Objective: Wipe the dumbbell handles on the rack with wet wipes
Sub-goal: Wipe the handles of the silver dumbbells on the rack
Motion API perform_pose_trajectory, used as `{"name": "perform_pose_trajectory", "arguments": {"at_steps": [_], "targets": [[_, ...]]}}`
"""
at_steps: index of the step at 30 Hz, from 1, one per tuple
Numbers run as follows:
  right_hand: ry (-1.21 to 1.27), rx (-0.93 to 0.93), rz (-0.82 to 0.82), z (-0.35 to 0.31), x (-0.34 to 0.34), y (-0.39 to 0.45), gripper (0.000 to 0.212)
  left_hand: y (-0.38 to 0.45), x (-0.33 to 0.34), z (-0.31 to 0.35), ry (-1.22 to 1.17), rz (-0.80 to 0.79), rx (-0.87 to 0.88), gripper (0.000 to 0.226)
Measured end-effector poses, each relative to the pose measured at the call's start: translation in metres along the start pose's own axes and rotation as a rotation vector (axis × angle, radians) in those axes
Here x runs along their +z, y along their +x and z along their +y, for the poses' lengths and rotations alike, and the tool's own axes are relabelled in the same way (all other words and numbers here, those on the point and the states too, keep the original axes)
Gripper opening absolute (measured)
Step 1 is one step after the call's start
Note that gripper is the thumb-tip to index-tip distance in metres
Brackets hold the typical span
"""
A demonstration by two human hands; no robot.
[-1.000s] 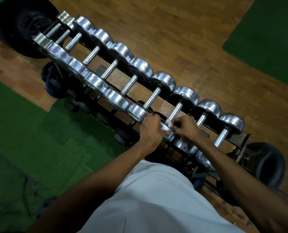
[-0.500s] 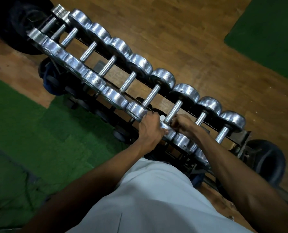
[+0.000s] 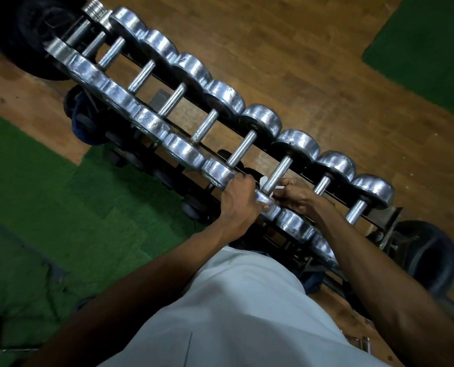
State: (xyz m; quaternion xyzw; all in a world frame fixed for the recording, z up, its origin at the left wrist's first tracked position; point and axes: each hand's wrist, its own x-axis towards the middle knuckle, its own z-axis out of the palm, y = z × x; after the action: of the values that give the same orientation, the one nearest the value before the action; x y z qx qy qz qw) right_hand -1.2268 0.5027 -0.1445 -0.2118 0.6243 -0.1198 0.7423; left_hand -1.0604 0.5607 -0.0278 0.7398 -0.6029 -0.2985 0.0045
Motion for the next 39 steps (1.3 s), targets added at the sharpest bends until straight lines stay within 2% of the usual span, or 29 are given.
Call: {"name": "perform_pose_trajectory", "arguments": {"at_steps": [3, 6, 11, 13, 16, 18, 20, 23, 27, 29, 32, 34, 37, 39], "targets": [[0.075, 0.014, 0.051, 0.000, -0.002, 0.005, 0.040, 0.000, 0.000, 0.000, -0.008, -0.002, 0.001, 0.050], [0.281, 0.007, 0.172, -0.009, -0.005, 0.016, 0.043, -0.001, 0.000, -0.001, -0.019, -0.008, 0.003, 0.049], [0.783, 0.031, 0.342, -0.034, -0.002, 0.025, 0.021, -0.002, -0.002, 0.000, -0.019, -0.012, 0.011, 0.050], [0.910, 0.005, 0.386, -0.038, 0.001, 0.022, 0.023, -0.002, -0.003, 0.001, -0.013, -0.010, 0.005, 0.049], [0.974, -0.067, 0.459, -0.033, 0.012, 0.010, 0.018, -0.002, -0.003, 0.001, -0.009, -0.008, 0.007, 0.048], [0.843, -0.192, 0.571, -0.028, 0.020, 0.002, 0.015, -0.002, -0.004, 0.001, -0.020, -0.014, 0.005, 0.050], [0.484, -0.345, 0.707, -0.020, 0.022, -0.002, 0.017, -0.002, -0.004, 0.001, -0.026, -0.020, 0.004, 0.051], [0.024, -0.530, 0.709, -0.006, 0.016, -0.013, 0.015, -0.002, -0.002, 0.000, -0.030, -0.010, 0.011, 0.051], [-0.266, -0.551, 0.498, 0.012, 0.022, -0.039, 0.013, -0.001, 0.001, -0.002, -0.036, -0.002, 0.001, 0.051], [-0.370, -0.541, 0.468, 0.016, 0.034, -0.047, 0.014, 0.000, 0.001, -0.002, -0.047, 0.009, -0.001, 0.052], [-0.403, -0.596, 0.627, 0.012, 0.040, -0.044, 0.010, -0.002, 0.002, -0.001, -0.056, 0.018, -0.003, 0.050], [-0.486, -0.748, 0.752, 0.002, 0.034, -0.037, 0.006, -0.003, 0.003, -0.001, -0.046, 0.021, -0.002, 0.049], [-0.691, -0.904, 0.782, -0.013, 0.023, -0.026, 0.015, -0.004, 0.003, -0.002, -0.040, 0.025, 0.001, 0.049], [-0.935, -0.959, 0.756, -0.009, 0.015, -0.022, 0.028, -0.005, 0.003, -0.003, -0.039, 0.016, 0.000, 0.050]]}}
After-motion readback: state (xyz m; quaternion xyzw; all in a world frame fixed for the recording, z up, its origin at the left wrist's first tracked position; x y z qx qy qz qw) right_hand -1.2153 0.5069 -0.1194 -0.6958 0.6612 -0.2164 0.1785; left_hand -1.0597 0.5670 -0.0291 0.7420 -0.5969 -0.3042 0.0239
